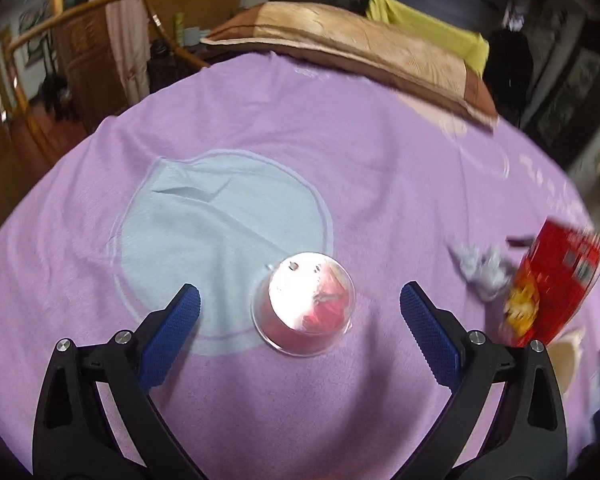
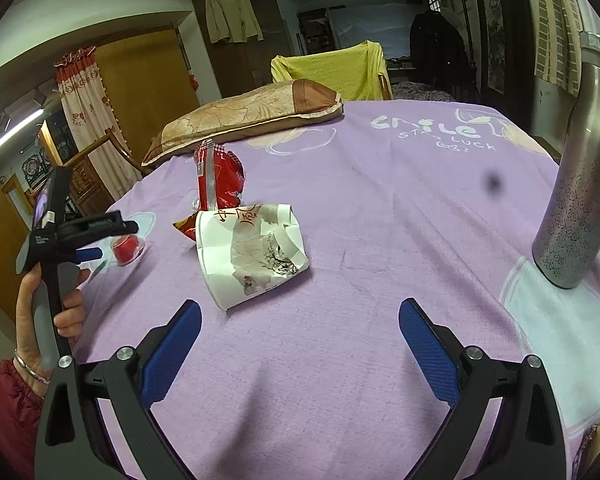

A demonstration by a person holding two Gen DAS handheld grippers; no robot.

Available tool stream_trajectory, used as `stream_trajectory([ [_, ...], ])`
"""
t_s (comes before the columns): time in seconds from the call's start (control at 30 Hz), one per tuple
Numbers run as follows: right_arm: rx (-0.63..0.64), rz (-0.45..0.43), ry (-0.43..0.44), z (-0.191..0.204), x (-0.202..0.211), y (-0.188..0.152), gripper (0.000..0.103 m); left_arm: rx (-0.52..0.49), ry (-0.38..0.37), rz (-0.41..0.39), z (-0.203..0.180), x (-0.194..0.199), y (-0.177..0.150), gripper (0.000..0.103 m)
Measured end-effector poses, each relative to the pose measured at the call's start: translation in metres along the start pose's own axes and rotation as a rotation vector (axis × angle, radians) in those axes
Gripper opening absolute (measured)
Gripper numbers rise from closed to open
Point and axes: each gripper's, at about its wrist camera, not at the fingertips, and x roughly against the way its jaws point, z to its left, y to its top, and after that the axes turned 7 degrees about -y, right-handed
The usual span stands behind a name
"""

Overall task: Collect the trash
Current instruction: 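Reach the left tool to the clear cup with red contents while the right tool reaches the white paper cup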

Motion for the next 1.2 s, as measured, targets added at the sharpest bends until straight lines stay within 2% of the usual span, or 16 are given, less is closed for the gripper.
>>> stream_trajectory([
  [0.07,0.001,0.001,0.002,0.000,0.000,0.000,0.097,-0.023,0.039,0.018,-0.005,-0.007,-0.002,0.096],
  [0.17,0.006,-0.001,0.000,0.001,0.000,-0.001,0.097,0.009,0.049,0.071,0.002,-0.019,-0.003,0.096],
  [0.3,0.003,0.003,0.000,0.000,0.000,-0.001,0.097,-0.017,0.101,0.064,-0.001,-0.023,-0.005,0.096],
  [0.33,0.001,0.005,0.000,-0.001,-0.001,-0.001,0.097,-0.046,0.135,0.064,-0.005,-0.026,-0.006,0.097],
  [0.43,-0.001,0.013,0.004,0.000,-0.003,-0.001,0.097,-0.066,0.172,0.022,-0.009,-0.024,-0.011,0.098],
  [0.6,0.021,0.030,0.005,0.003,-0.008,-0.002,0.097,-0.047,0.156,0.024,-0.005,-0.023,-0.013,0.098],
  [0.83,0.113,0.068,0.073,0.034,-0.028,0.007,0.097,-0.046,0.154,0.023,-0.005,-0.023,-0.011,0.098],
  [1.03,0.241,0.008,0.038,0.066,-0.049,0.036,0.097,-0.045,0.155,0.022,-0.006,-0.024,-0.011,0.098],
  [1.2,0.232,0.040,0.048,0.061,-0.076,0.035,0.098,-0.045,0.155,0.022,-0.006,-0.024,-0.011,0.098],
])
